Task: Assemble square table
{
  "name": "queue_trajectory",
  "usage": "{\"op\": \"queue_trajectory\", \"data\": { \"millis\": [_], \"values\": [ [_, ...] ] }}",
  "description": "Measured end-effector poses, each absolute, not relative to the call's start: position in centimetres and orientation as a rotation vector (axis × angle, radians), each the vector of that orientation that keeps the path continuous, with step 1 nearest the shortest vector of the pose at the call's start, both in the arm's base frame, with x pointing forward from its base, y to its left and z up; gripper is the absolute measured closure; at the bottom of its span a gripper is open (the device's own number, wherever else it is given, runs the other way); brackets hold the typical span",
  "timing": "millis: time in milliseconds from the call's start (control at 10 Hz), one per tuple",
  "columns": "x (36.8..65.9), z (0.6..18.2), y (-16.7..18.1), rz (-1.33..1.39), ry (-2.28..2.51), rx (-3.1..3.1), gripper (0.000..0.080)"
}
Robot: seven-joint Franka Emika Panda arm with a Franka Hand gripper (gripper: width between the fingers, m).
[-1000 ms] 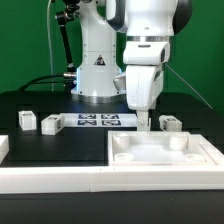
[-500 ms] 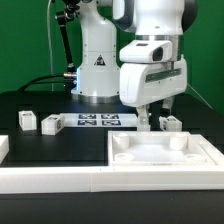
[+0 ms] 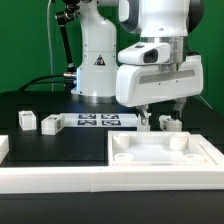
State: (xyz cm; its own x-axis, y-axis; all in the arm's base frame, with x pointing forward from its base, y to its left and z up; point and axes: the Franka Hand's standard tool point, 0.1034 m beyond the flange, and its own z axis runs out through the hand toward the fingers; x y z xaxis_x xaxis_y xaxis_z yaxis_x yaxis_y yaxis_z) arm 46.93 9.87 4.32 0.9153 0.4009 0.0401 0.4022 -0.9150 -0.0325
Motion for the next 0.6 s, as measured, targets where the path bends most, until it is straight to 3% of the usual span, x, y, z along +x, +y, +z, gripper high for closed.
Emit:
{"op": "queue_trajectory", "data": {
  "millis": [300, 600],
  "values": [
    [45.5, 3.8, 11.3, -0.022, -0.206, -3.070, 0.0150],
    [45.1, 3.7, 12.1, 0.007, -0.123, -3.070, 0.0150]
  ]
}}
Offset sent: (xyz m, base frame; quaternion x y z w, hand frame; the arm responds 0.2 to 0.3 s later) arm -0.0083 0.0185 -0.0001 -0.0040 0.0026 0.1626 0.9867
